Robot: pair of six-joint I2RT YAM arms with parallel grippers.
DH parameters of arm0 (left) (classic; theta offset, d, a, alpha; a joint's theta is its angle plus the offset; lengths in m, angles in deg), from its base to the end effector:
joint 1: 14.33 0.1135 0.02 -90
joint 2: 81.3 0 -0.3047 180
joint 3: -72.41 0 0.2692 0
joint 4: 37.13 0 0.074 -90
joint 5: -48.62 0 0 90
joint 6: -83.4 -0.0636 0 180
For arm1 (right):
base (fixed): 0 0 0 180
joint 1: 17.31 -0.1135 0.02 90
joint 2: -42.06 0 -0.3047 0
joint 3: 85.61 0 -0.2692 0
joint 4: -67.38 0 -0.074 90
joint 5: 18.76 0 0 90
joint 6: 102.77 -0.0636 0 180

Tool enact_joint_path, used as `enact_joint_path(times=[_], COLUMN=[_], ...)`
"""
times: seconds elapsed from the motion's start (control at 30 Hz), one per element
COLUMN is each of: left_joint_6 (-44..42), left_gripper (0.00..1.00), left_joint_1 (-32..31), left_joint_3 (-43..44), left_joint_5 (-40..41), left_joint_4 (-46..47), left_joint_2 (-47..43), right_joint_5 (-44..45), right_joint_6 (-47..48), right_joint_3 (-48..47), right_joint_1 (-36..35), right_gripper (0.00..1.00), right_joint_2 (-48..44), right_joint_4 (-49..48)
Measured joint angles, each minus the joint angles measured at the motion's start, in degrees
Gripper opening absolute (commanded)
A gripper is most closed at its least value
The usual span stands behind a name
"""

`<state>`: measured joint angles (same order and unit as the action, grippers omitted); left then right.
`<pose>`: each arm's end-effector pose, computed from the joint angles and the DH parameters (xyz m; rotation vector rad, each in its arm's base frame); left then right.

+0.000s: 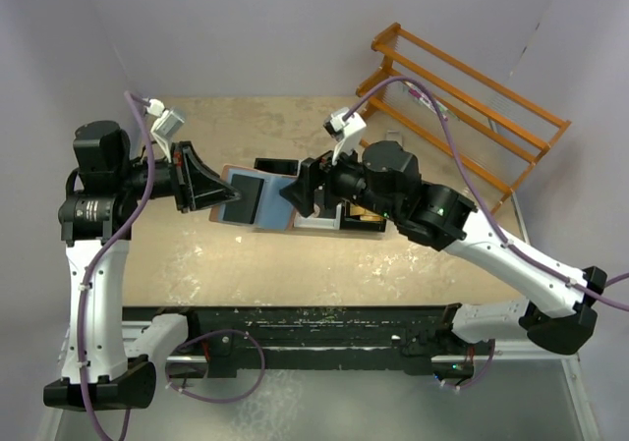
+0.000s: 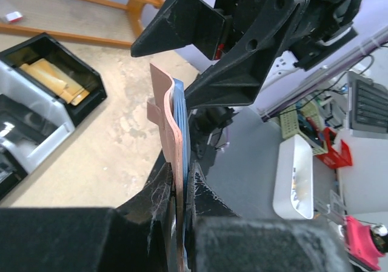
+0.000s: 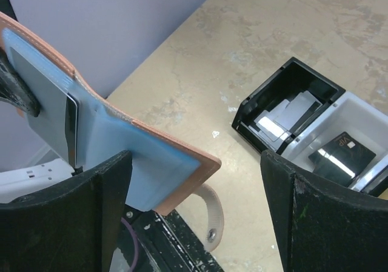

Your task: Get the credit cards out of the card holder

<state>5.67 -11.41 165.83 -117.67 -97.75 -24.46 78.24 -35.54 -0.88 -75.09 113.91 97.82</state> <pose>0.1538 -0.0540 0.4927 0.6270 1.7796 -1.4048 0.1709 0.2566 0.4933 -0.4440 1.7283 0.9356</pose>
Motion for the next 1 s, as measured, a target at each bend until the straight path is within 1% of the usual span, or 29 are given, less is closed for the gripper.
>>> enact_joint_path(times=[0.13, 0.27, 0.4, 0.5, 0.6, 0.7, 0.83, 0.93, 1.0], left_joint_6=[5.6, 8.7, 8.1, 6.1, 4.3, 2.9, 1.6, 1.4, 1.4], left_gripper=[0.00, 0.00, 0.00, 0.00, 0.00, 0.00, 0.00, 0.00, 0.00], left_joint_1=[0.0, 0.0, 0.0, 0.0, 0.0, 0.0, 0.0, 0.0, 0.0], left_joint_3=[-1.2, -1.6, -1.4, -0.9, -0.9, -0.9, -0.8, -0.6, -0.6], left_joint_5=[-3.0, -3.7, -1.7, 1.9, 5.7, 8.6, 10.1, 10.5, 10.5], left_joint_4=[4.5, 6.5, 5.3, 2.6, 0.5, -1.1, -1.6, -1.7, -1.7], left_joint_2=[0.2, 0.3, 0.8, 2.1, 2.7, 2.8, 2.8, 2.8, 2.8], right_joint_5=[-1.3, -3.7, -4.2, -5.2, -7.4, -11.3, -15.2, -17.0, -17.4], right_joint_6=[0.2, -1.1, -3.9, -6.9, -9.4, -12.0, -14.9, -16.2, -16.8], right_joint_3=[-2.2, -5.6, -9.3, -10.3, -10.3, -9.7, -6.9, -4.2, -2.9], right_joint_1=[0.1, 0.6, 0.8, 0.8, 0.8, 0.9, 0.8, 0.8, 0.8], right_gripper=[0.86, 0.77, 0.68, 0.64, 0.59, 0.56, 0.51, 0.44, 0.42], right_joint_2=[-0.5, -3.0, -6.2, -8.5, -8.6, -6.8, -2.7, 1.8, 4.4], right_joint_4=[1.4, 1.9, 1.0, -1.4, -5.6, -10.2, -15.0, -15.5, -15.2])
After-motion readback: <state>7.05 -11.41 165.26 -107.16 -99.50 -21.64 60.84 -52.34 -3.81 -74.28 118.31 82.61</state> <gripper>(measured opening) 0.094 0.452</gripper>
